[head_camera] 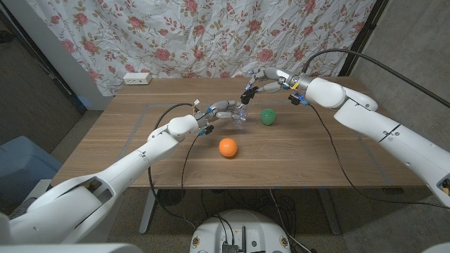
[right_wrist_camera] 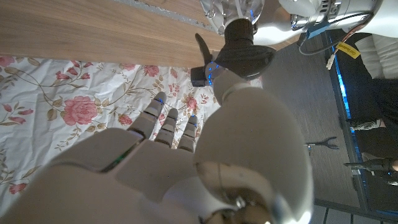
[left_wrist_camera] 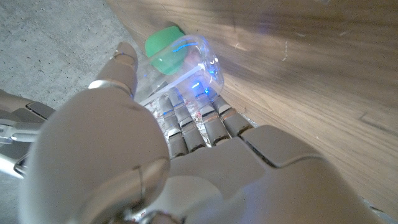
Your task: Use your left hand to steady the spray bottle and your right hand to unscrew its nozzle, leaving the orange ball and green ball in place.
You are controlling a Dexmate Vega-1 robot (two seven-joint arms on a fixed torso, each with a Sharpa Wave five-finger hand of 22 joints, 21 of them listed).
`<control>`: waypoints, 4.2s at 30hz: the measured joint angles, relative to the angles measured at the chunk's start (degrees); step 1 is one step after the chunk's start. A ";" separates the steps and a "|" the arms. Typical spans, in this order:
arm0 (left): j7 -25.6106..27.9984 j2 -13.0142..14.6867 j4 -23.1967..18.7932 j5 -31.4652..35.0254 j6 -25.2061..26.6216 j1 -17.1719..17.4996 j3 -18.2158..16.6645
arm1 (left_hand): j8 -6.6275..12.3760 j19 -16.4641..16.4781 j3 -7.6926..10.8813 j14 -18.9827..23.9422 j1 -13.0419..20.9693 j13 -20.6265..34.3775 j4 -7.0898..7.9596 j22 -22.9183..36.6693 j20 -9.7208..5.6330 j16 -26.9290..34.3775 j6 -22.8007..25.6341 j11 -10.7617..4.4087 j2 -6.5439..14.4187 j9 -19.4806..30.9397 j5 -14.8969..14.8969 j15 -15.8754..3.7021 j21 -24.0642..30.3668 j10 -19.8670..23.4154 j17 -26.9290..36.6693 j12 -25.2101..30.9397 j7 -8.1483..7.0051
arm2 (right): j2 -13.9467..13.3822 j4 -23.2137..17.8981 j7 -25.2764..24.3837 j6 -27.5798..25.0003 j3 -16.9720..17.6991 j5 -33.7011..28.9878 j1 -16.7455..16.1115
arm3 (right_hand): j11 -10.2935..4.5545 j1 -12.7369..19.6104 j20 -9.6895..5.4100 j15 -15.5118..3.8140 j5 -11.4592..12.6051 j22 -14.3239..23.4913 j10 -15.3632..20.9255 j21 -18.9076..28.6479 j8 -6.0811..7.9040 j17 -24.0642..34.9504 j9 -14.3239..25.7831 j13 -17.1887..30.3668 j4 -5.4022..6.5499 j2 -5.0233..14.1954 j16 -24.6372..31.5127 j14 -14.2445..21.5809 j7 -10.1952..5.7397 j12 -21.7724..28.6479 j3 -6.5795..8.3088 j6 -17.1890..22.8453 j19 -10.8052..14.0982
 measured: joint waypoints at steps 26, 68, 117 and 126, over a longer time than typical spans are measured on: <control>-0.03 -0.49 0.99 0.08 -0.43 -0.73 0.11 | 0.44 0.00 0.02 0.31 0.00 0.28 0.01 0.00 0.00 -0.41 0.31 0.52 0.00 -0.24 0.00 0.31 0.00 0.52 -0.29 0.13 0.05 | 1.31 3.12 -0.60 4.23 -0.27 -0.15 1.28 | -0.80 3.73 -0.20 -0.61 0.44 0.00 2.65 0.23 2.72 1.35 0.52 -0.29 0.98 0.22 0.85 0.21 -0.02 0.50 -0.99 7.04 -0.20; 3.27 1.11 -3.13 0.53 1.07 1.79 -1.05 | 1.12 0.00 0.02 0.61 0.00 0.80 0.01 0.00 0.00 -0.45 0.45 0.62 0.00 -0.81 -0.01 0.00 0.00 0.63 -0.27 -0.02 0.18 | -3.77 -4.74 -0.29 -2.13 4.43 0.24 -0.76 | 4.96 -15.81 5.36 5.57 -3.16 0.00 -1.67 0.23 -9.02 1.45 -3.04 -0.14 6.50 -4.02 -0.28 -0.41 0.22 -1.07 -11.91 -5.80 1.46; 4.99 1.97 -5.78 0.82 2.06 3.34 -1.73 | 1.14 0.00 0.02 0.76 0.00 1.10 0.01 0.00 0.00 -1.33 0.64 0.91 0.00 -1.33 -0.01 0.15 0.00 0.91 -0.27 -0.02 0.38 | -6.92 -14.24 -1.58 -15.76 3.28 -1.31 -4.97 | 7.91 -47.40 9.55 7.92 -5.12 0.00 0.07 -0.01 -11.15 1.87 -2.52 -0.01 17.30 -3.08 -0.70 0.52 4.74 -1.03 -21.73 -2.72 0.45; 5.45 2.03 -6.28 0.89 2.43 3.50 -1.82 | 1.14 0.00 0.02 0.92 0.00 1.11 0.01 0.00 0.00 -1.33 0.64 0.91 0.00 -1.29 -0.01 0.31 0.00 0.91 -0.27 -0.03 0.38 | -6.84 -14.49 -0.83 -17.21 2.20 -1.75 -4.59 | 7.91 -49.18 9.52 8.25 -4.79 0.00 0.07 -0.01 -11.96 1.87 -2.79 -0.01 17.72 -3.21 -0.70 0.19 5.24 -1.03 -22.14 -3.23 0.10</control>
